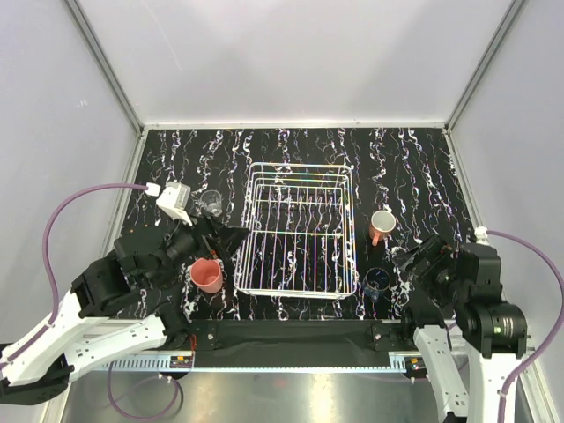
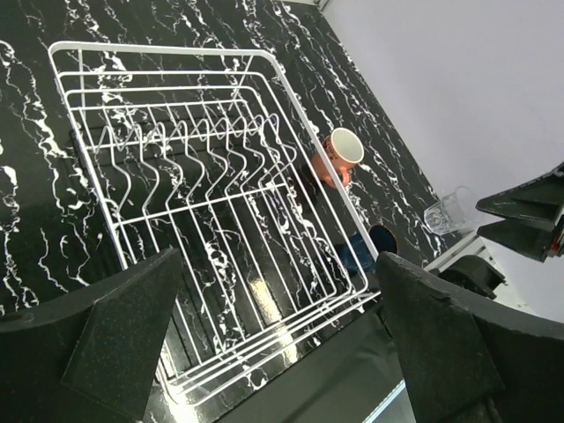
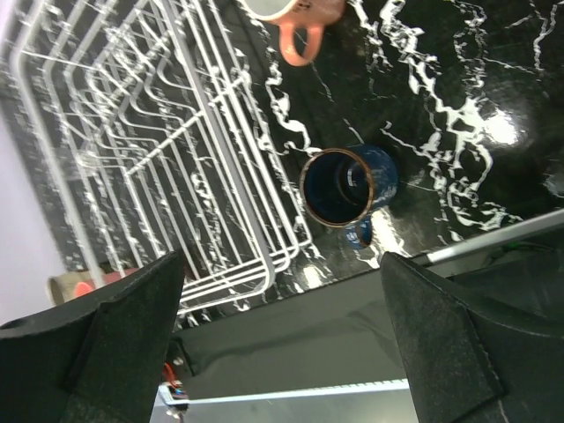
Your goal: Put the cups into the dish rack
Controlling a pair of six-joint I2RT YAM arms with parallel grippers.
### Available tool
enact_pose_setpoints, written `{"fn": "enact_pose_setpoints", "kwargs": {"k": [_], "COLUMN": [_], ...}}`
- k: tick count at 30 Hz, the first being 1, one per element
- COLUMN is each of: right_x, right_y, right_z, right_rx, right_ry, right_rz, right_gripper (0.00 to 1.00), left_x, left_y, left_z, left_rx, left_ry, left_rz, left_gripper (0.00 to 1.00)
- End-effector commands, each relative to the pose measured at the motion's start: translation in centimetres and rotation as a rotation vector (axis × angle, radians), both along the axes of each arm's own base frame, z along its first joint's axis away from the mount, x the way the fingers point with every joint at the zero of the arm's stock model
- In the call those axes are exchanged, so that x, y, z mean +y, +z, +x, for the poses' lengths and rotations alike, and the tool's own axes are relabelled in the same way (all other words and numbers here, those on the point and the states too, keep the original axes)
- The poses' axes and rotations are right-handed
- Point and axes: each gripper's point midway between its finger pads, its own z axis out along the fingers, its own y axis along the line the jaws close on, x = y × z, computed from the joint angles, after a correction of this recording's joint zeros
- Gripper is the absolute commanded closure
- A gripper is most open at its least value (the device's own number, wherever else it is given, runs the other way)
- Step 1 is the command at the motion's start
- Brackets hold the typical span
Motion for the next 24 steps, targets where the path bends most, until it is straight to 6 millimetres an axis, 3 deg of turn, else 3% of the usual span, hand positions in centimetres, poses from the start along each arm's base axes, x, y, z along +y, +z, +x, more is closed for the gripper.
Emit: {"fn": "enact_pose_setpoints", "kwargs": {"k": [1,5,12,16,19,22,24], "right_x": [-0.9,0.0,-0.2,-0.9,-2.1,-4.6,-4.7], "right_y": [-1.5,-0.4,0.1,0.4,0.1,-0.8,-0.9], "right_z": [-0.8,0.8,4.6,7.0,8.5,10.2,11.3], "right_rx": [0.114,0.051,0.127,0.132,0.19,0.274,0.272], "right_ry": [0.031,0.145,0.18,0.185,0.213,0.11,0.106], "right_rz": [-0.084,-0.104,-0.125,-0.175,-0.257,-0.346,-0.35], "right_gripper": [0.0,0.0,0.0,0.0,0.0,0.0,0.0], "left_x": [0.8,1.0,-0.5,-1.3,-1.5,-1.6,-2.0], "left_y": [1.5,2.0,-0.8,-2.1,-2.1,-1.7,-1.3], "left_z": [0.2,0.3,1.0,1.1,1.2,1.1,0.8], "left_rx": [-0.039,-0.045,0.028,0.056,0.058,0.055,0.036], "left_ry": [0.028,0.032,0.015,-0.003,0.002,0.001,-0.029], "left_rz": [-0.018,0.005,0.115,0.139,0.126,0.095,0.058], "left_gripper": [0.01,0.01,0.01,0.01,0.01,0.01,0.01]}}
